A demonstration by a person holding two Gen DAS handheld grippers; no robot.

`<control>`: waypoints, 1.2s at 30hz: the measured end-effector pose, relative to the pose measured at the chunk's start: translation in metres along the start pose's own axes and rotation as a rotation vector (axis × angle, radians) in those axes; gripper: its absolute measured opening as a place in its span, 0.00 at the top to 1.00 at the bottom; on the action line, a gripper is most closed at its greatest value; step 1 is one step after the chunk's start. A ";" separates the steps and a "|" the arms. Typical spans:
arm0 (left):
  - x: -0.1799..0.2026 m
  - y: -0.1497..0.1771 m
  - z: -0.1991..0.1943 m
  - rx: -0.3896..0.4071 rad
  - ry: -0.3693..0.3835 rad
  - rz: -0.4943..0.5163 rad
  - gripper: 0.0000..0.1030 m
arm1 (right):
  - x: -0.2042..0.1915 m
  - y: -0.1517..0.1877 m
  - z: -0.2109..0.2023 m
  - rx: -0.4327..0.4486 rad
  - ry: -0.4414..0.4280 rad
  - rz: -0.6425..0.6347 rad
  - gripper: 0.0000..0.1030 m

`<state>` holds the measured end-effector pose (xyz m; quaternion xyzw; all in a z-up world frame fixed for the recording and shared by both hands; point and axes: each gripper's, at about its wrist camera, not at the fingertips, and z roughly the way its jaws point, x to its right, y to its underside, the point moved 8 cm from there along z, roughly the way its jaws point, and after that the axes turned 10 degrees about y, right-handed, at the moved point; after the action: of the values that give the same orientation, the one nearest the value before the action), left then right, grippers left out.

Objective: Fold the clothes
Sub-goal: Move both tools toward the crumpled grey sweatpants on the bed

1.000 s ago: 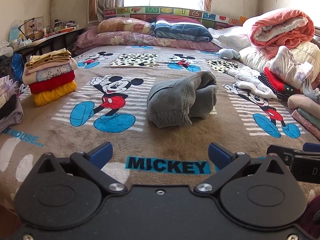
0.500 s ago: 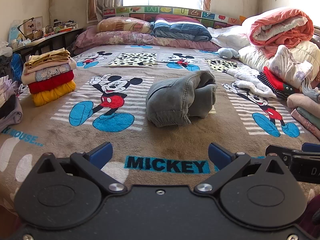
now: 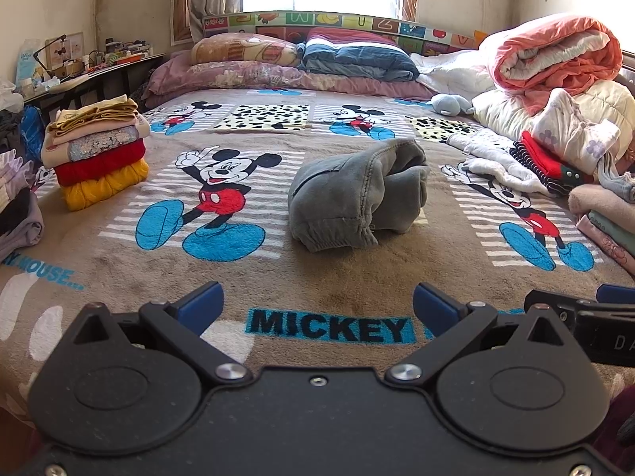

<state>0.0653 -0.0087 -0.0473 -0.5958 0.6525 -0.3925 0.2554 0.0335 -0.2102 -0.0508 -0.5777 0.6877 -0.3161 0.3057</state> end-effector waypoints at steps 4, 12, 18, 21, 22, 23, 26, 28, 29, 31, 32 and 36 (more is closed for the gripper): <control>0.000 0.000 0.000 0.000 0.000 0.000 0.00 | 0.001 0.000 0.001 -0.003 0.000 0.002 0.00; 0.000 0.001 0.002 -0.003 0.000 0.002 0.00 | 0.002 0.002 0.004 -0.007 -0.002 0.009 0.00; 0.001 -0.001 0.002 0.013 -0.003 -0.002 0.00 | 0.003 0.002 0.007 -0.011 -0.005 0.014 0.00; 0.001 -0.001 0.003 0.019 -0.003 -0.006 0.00 | 0.005 0.001 0.008 -0.012 -0.007 0.023 0.00; 0.001 -0.001 0.003 0.020 -0.003 -0.008 0.00 | 0.005 0.001 0.009 -0.013 -0.008 0.026 0.00; 0.001 -0.002 0.004 0.021 -0.003 -0.010 0.00 | 0.005 0.001 0.010 -0.014 -0.009 0.027 0.00; 0.002 -0.001 0.006 0.019 0.003 -0.009 0.00 | 0.006 0.002 0.012 -0.016 -0.013 0.032 0.00; 0.004 0.001 0.008 0.015 0.005 -0.006 0.00 | 0.006 0.003 0.013 -0.019 -0.016 0.036 0.00; 0.005 0.001 0.009 0.013 0.006 -0.005 0.00 | 0.006 0.004 0.014 -0.021 -0.019 0.038 0.00; 0.005 0.003 0.011 0.009 0.007 -0.007 0.00 | 0.007 0.005 0.017 -0.026 -0.023 0.042 0.00; 0.005 0.003 0.013 0.007 0.008 -0.011 0.00 | 0.007 0.006 0.018 -0.029 -0.026 0.045 0.00; 0.004 0.006 0.021 -0.013 0.011 -0.025 0.00 | 0.011 0.008 0.027 -0.044 -0.037 0.059 0.00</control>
<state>0.0776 -0.0169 -0.0633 -0.6036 0.6489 -0.3946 0.2428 0.0481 -0.2222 -0.0740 -0.5696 0.7053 -0.2813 0.3147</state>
